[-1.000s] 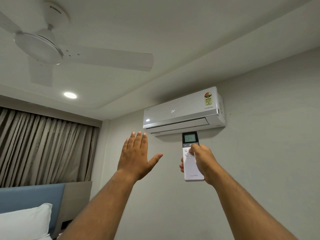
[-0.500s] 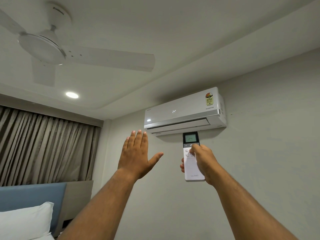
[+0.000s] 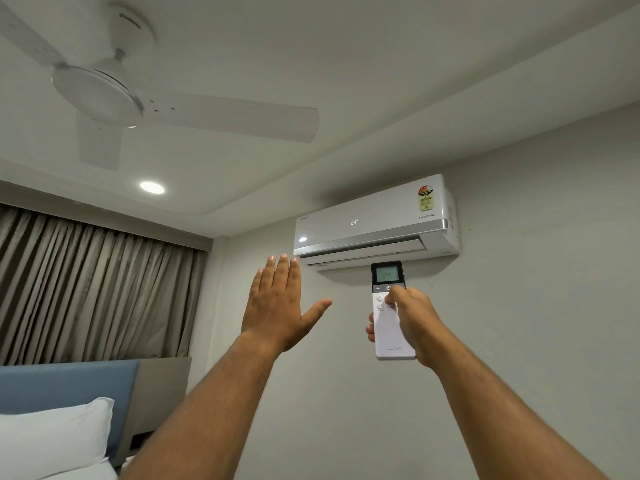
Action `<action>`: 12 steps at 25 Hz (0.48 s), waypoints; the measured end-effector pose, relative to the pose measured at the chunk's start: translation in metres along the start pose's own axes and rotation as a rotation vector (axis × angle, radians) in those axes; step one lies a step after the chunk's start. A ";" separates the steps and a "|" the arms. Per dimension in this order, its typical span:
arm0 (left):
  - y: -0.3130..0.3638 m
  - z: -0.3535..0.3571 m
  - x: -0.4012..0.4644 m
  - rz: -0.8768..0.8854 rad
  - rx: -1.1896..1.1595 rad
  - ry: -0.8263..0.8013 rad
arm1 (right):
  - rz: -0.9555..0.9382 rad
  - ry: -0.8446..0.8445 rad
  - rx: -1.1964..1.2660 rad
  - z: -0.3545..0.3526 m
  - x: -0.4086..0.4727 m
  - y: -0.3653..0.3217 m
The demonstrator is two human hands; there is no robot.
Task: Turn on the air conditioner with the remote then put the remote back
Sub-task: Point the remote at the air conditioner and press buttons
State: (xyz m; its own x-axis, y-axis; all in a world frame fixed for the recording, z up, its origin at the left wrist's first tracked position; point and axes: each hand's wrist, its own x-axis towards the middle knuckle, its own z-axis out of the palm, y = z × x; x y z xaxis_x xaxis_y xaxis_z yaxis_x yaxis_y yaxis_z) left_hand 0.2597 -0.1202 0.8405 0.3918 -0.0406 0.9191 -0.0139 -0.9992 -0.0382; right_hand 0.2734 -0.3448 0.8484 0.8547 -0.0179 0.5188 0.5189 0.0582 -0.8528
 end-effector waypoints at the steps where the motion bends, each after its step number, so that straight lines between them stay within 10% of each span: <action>1: 0.000 0.000 0.000 0.000 0.000 0.001 | -0.001 -0.001 0.001 0.000 0.000 0.000; 12: -0.005 0.002 -0.001 -0.003 -0.007 0.007 | -0.006 -0.013 0.012 0.004 0.000 -0.004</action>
State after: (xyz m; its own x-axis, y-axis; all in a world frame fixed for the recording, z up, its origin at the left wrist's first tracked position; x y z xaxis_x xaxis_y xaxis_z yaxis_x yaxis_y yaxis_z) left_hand 0.2614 -0.1154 0.8393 0.3853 -0.0380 0.9220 -0.0191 -0.9993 -0.0332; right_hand 0.2715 -0.3415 0.8519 0.8512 -0.0056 0.5249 0.5239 0.0699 -0.8489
